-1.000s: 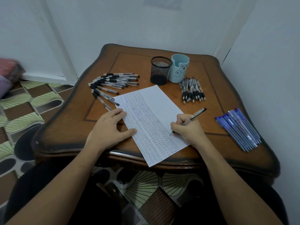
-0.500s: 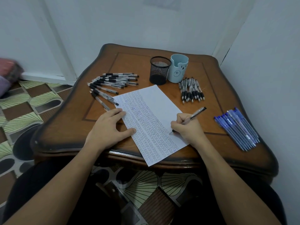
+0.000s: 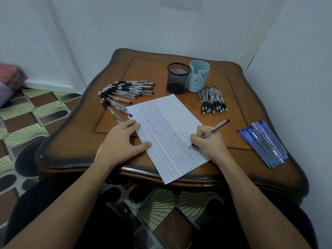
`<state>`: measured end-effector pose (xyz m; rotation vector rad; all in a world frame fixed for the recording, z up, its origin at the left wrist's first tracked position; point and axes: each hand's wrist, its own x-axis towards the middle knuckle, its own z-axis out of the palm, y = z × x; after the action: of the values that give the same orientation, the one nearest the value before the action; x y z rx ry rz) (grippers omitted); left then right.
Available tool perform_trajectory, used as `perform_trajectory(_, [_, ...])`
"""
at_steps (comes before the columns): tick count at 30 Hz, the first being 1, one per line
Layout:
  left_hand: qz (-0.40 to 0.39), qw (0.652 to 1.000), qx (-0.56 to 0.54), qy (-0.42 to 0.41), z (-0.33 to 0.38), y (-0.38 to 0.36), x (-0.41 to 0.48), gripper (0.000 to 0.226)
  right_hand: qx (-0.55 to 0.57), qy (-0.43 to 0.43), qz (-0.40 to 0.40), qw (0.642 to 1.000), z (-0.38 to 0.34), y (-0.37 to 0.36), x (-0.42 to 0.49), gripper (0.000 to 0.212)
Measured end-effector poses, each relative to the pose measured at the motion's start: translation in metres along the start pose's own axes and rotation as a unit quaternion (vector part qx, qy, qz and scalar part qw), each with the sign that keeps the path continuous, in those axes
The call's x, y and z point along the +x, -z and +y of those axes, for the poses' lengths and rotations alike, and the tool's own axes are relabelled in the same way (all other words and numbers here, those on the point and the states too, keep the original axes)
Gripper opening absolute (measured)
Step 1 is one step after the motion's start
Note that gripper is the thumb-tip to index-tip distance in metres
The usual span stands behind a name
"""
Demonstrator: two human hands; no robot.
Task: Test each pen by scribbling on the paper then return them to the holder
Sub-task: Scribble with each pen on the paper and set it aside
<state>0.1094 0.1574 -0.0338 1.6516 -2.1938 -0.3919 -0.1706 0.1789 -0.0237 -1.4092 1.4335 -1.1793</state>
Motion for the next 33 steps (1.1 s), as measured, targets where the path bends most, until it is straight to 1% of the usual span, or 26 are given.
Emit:
perform_trajectory(5, [-0.005,1.000,-0.002,0.001,0.0007,0.0003,-0.0002,0.102,-0.021,0.005,-0.011,1.000,0.0049,0.0004,0.0019,0.049])
perform_trajectory(9, [0.001,1.000,-0.005,-0.001,0.0007,0.0007,-0.0002,0.102,-0.038,0.002,-0.009,0.999,0.0033,0.0010,0.0020,0.052])
perform_trajectory(14, [0.003,1.000,-0.006,-0.003,0.0029,0.0017,-0.0010,0.103,-0.022,-0.004,-0.009,1.000,0.0049,0.0028,0.0028,0.048])
perform_trajectory(19, [0.003,1.000,-0.006,-0.005,0.0031,0.0019,-0.0003,0.103,-0.032,-0.005,-0.010,0.999,0.0032,0.0008,0.0013,0.054])
perform_trajectory(23, [0.002,1.000,-0.009,-0.005,0.0039,0.0029,-0.0014,0.102,-0.032,0.002,0.000,0.999,0.0024,0.0032,0.0021,0.054])
perform_trajectory(33, [0.001,1.000,-0.004,-0.004,0.0054,0.0042,-0.0025,0.095,-0.051,0.005,-0.006,0.999,0.0041,0.0027,0.0029,0.054])
